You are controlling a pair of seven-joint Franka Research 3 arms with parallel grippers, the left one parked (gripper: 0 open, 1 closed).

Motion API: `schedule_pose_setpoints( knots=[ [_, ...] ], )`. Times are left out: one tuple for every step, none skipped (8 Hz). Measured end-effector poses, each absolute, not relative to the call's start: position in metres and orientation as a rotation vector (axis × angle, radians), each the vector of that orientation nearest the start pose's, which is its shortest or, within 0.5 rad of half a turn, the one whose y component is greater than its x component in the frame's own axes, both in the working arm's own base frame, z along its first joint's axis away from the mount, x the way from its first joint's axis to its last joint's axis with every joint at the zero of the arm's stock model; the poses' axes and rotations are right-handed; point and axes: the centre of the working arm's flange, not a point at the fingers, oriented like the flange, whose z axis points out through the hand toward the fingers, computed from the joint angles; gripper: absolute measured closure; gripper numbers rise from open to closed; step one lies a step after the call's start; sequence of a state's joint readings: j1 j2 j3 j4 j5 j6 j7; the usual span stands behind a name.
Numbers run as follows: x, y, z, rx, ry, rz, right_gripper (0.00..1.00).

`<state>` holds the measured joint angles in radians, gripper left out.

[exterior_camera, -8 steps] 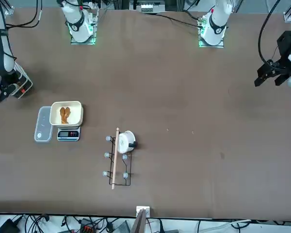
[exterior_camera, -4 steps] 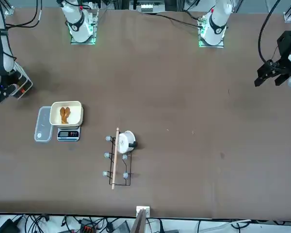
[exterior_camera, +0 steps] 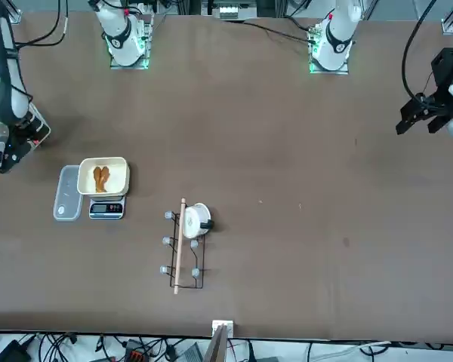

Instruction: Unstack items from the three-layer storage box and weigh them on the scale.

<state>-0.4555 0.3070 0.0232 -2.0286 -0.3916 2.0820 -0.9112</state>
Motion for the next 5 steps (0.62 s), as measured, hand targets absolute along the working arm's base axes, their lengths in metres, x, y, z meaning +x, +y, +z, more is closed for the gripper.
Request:
schedule_pose_setpoints(
  knots=[
    [0.507, -0.263, 0.262, -2.973, -1.117, 0.656, 0.47],
    [0.504, -0.271, 0.246, -2.982, -1.104, 0.684, 0.46],
    [0.500, -0.277, 0.239, -2.985, -1.099, 0.704, 0.45],
    [0.498, -0.282, 0.238, -2.990, -1.119, 0.731, 0.45],
    [0.495, -0.288, 0.239, -3.005, -1.117, 0.762, 0.45]
  ],
)
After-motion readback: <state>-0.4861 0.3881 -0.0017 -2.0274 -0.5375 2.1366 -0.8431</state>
